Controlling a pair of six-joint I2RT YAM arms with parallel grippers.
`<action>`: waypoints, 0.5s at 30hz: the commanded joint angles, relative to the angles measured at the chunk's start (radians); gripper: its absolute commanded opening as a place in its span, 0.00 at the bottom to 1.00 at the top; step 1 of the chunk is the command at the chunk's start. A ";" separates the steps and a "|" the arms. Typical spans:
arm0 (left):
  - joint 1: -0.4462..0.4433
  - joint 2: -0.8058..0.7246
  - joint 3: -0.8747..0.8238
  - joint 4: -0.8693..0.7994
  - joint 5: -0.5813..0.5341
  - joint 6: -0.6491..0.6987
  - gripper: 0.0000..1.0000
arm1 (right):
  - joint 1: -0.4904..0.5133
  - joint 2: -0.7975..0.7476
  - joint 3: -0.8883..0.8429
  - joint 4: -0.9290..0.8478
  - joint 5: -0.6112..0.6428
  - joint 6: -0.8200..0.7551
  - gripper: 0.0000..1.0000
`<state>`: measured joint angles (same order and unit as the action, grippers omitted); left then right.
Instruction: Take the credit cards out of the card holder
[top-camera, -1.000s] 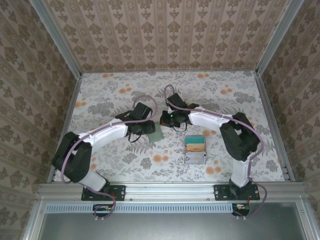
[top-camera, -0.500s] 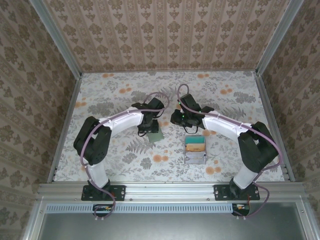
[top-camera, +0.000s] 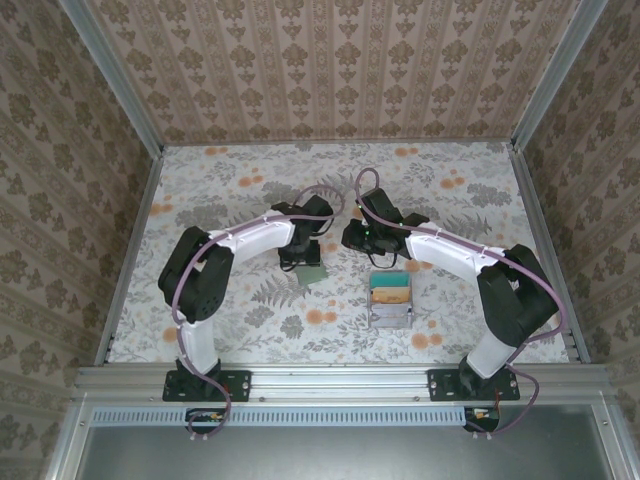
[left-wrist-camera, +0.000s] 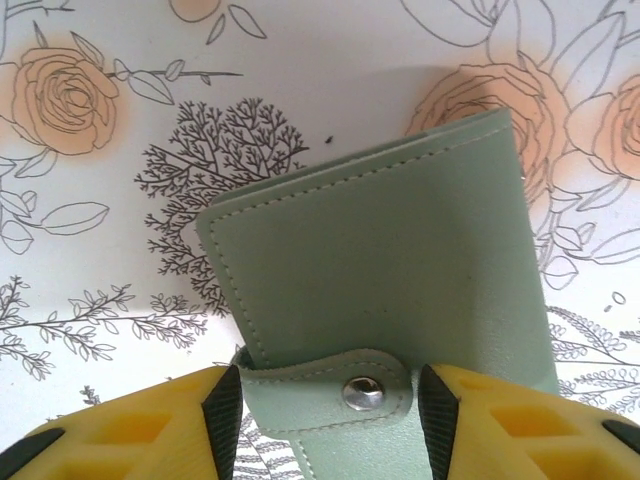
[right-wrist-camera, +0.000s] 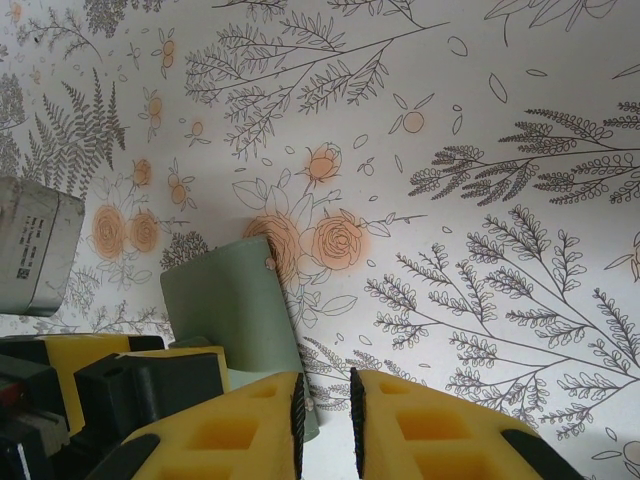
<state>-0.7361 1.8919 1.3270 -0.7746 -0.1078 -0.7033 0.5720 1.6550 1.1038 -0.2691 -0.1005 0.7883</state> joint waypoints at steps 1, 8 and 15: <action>-0.012 0.015 0.035 -0.020 0.012 0.021 0.55 | 0.000 -0.026 -0.020 -0.004 0.017 0.009 0.24; -0.008 0.051 0.049 -0.068 -0.004 0.018 0.55 | -0.001 -0.024 -0.024 -0.006 0.017 0.006 0.23; 0.004 0.056 0.024 -0.070 -0.024 0.016 0.50 | 0.000 -0.023 -0.024 -0.004 0.015 0.004 0.24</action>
<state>-0.7437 1.9347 1.3575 -0.7918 -0.1093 -0.7025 0.5720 1.6550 1.0897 -0.2687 -0.1005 0.7883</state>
